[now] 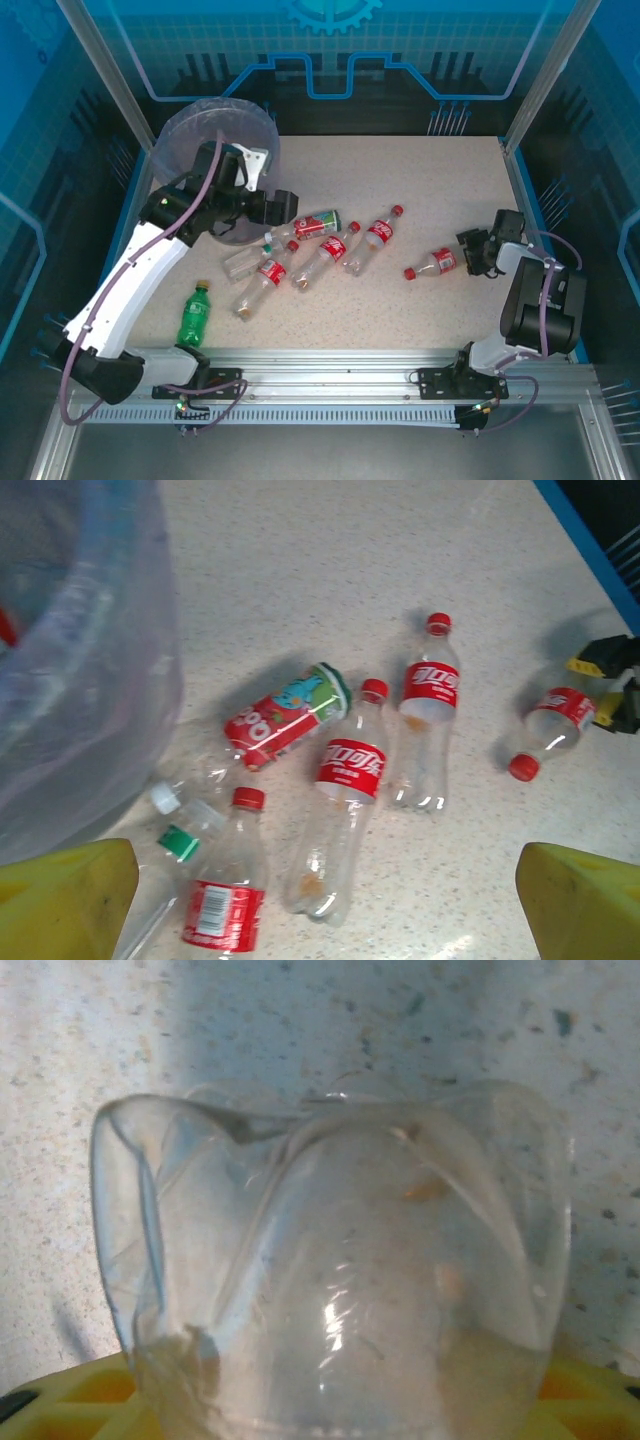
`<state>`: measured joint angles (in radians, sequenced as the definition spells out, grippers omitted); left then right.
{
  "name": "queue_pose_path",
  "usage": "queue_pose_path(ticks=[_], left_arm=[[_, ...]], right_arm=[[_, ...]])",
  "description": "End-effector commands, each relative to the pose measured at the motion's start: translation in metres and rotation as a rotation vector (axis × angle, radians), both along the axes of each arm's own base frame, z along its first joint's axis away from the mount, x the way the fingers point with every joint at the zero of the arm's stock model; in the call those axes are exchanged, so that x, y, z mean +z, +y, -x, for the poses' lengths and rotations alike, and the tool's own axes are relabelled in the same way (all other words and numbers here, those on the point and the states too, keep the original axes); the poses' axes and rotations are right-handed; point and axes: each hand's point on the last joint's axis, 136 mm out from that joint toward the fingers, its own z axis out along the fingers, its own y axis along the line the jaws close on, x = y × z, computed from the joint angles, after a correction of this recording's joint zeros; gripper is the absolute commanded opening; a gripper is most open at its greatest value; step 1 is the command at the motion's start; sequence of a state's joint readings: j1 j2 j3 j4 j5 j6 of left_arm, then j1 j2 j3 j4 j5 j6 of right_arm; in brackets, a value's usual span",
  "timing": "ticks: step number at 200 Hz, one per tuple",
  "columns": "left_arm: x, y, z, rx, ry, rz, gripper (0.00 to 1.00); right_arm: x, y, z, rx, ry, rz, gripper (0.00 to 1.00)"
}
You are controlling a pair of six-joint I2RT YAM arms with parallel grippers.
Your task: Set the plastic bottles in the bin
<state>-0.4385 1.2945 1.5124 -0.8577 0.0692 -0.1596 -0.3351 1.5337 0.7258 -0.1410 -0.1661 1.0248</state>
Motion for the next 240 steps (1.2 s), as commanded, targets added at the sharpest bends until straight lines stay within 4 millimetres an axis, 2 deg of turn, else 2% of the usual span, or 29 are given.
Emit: queue_pose_path(ticks=[1,15,30,43,54,58,62,83,104,140,162,175,196,240], left_arm=[[0.021,-0.022,0.001,-0.057,-0.031,0.089,0.98],[0.028,-0.034,0.004,-0.099,-0.032,0.144,0.98],[0.033,-0.049,0.007,-0.145,-0.031,0.188,0.98],[0.035,-0.065,0.007,-0.182,-0.032,0.200,0.98],[0.036,-0.086,0.007,-0.225,-0.028,0.216,0.98],[0.036,-0.095,0.008,-0.244,-0.026,0.221,0.98],[0.035,-0.104,0.007,-0.260,-0.023,0.224,0.99],[0.022,-0.151,0.008,-0.354,0.017,0.258,0.99],[-0.002,-0.186,0.003,-0.393,0.066,0.258,0.99],[-0.036,-0.223,-0.006,-0.423,0.117,0.249,0.99],[-0.054,-0.244,-0.005,-0.482,0.169,0.304,0.99],[-0.057,-0.255,-0.002,-0.507,0.195,0.365,0.99],[-0.068,-0.257,-0.006,-0.483,0.218,0.365,0.98],[-0.080,-0.258,-0.007,-0.471,0.242,0.341,0.83]], right_arm=[[0.052,-0.006,-0.017,0.086,-0.152,0.095,0.58],[0.071,-0.001,-0.017,0.127,-0.189,0.106,0.57],[0.097,0.013,-0.020,0.206,-0.260,0.119,0.57],[0.122,0.036,-0.025,0.320,-0.332,0.115,0.56],[0.133,0.054,-0.024,0.403,-0.352,0.117,0.55],[0.148,0.062,-0.027,0.443,-0.382,0.134,0.54],[0.154,0.070,-0.027,0.476,-0.392,0.142,0.53],[0.179,0.105,-0.023,0.578,-0.465,0.141,0.49],[0.199,0.138,-0.020,0.633,-0.547,0.087,0.48],[0.211,0.183,-0.013,0.717,-0.589,-0.001,0.48],[0.212,0.201,-0.011,0.755,-0.593,-0.004,0.48],[0.214,0.207,-0.010,0.773,-0.596,-0.001,0.48],[0.216,0.212,-0.010,0.785,-0.604,0.002,0.48],[0.223,0.216,-0.010,0.783,-0.632,-0.030,0.47]])
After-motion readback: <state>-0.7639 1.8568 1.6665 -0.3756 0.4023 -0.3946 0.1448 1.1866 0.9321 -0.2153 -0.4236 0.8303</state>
